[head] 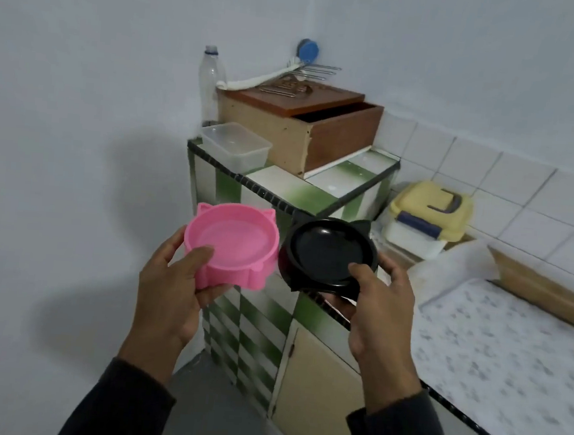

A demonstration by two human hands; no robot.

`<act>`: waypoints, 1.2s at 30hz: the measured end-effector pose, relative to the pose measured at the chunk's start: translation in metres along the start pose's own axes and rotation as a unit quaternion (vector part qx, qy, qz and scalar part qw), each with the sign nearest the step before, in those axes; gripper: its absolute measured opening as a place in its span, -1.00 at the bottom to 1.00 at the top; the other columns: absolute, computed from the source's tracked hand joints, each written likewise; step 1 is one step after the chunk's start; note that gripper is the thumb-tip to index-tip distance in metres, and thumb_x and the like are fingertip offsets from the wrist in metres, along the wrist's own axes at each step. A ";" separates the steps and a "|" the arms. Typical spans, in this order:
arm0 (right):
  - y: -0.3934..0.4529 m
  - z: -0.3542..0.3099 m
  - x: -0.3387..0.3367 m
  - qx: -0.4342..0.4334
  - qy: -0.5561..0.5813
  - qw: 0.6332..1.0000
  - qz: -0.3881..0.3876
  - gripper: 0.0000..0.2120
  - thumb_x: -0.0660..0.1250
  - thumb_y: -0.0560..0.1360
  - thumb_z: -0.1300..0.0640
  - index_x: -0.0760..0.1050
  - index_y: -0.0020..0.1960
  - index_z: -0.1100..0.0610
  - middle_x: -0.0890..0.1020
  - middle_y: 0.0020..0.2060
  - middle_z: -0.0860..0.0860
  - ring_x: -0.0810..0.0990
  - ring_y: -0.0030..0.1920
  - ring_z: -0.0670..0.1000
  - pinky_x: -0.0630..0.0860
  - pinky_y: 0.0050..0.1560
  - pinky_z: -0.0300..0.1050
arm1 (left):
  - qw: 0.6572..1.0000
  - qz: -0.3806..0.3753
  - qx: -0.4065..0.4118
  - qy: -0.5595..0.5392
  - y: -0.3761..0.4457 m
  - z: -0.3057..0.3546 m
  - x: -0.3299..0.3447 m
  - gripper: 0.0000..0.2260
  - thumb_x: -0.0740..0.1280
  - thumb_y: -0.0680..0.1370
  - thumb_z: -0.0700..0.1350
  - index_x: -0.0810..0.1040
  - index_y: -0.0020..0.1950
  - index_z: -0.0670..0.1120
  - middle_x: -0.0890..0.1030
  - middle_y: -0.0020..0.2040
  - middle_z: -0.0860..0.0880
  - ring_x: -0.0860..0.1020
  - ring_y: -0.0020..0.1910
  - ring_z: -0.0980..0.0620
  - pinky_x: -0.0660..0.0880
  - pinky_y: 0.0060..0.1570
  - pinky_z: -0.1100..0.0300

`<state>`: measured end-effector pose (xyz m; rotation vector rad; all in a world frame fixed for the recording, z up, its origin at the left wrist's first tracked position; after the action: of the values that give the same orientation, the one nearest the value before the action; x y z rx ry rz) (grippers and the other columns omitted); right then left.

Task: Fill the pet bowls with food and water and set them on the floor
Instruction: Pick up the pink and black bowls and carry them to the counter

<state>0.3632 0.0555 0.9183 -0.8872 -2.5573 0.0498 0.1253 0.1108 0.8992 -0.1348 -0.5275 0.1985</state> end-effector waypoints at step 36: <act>-0.139 -0.187 -0.575 -0.131 0.069 0.919 0.366 -0.58 0.35 0.48 0.35 0.50 0.25 0.00 0.62 0.08 0.09 0.68 0.00 0.13 0.67 -0.28 0.05 | 0.922 -0.313 -0.207 0.091 -0.383 -0.319 0.341 -0.49 0.44 0.53 -0.30 0.57 0.39 0.14 0.54 0.34 -0.04 0.60 0.21 -0.19 0.69 -0.15 -0.09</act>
<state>0.7622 -0.4179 0.8894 -1.8350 -1.9940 -0.1322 0.6355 -0.2101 0.8596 -0.3844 -0.3978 -0.5532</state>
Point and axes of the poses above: each hand's wrist, its own y-axis towards the middle knuckle, its own x-axis out of the palm, z = x × y, the point moved 1 cm from there along y, towards the middle knuckle
